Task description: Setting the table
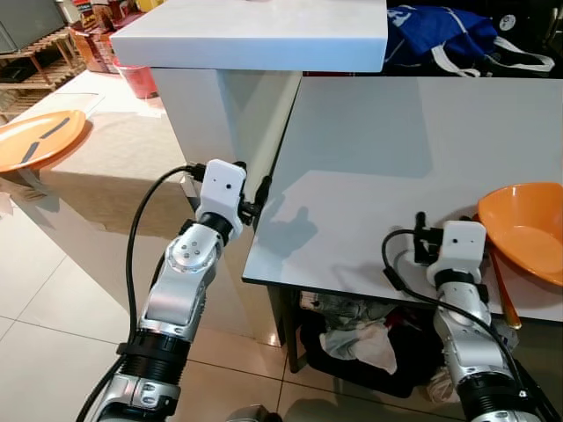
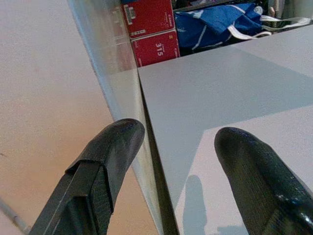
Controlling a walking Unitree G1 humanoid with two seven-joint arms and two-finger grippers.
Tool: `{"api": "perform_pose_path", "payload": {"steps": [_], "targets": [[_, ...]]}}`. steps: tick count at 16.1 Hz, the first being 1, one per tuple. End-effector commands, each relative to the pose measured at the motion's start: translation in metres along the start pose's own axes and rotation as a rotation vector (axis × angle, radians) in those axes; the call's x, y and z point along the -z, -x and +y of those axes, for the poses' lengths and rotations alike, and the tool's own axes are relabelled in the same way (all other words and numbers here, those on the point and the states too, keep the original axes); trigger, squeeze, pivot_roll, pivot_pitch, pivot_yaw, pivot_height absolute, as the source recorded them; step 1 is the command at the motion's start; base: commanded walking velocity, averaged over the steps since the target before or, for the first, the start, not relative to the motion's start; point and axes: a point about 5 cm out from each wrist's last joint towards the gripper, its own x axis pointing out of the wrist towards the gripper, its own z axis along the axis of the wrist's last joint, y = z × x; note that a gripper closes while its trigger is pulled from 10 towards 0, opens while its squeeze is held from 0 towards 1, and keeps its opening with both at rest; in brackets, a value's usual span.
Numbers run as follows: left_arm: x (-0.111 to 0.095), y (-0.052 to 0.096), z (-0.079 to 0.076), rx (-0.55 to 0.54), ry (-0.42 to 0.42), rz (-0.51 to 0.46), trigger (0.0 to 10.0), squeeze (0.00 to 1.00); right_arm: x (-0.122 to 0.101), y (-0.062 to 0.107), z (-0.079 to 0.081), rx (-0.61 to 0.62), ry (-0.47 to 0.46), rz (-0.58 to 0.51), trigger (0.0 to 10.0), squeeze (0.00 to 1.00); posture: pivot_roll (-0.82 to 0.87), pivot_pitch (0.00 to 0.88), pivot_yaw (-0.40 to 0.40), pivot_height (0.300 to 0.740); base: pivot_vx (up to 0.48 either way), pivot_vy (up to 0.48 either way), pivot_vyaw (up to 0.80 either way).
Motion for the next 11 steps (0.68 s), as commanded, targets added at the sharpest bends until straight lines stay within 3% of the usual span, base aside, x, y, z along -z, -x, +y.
{"api": "perform_pose_path", "payload": {"steps": [1,11], "targets": [[-0.003,-0.001,0.001,0.003,-0.011,-0.004,10.0,0.0,-0.002,-0.002,-0.003,0.008,0.01,-0.017,10.0,0.0,0.06,0.0,0.142,0.74,0.0,0.0,0.0],[-0.003,-0.002,0.001,0.004,-0.012,0.003,10.0,0.0,0.002,0.001,-0.031,0.087,0.053,-0.018,10.0,0.0,0.06,0.0,0.146,0.74,0.0,0.0,0.0]]}}
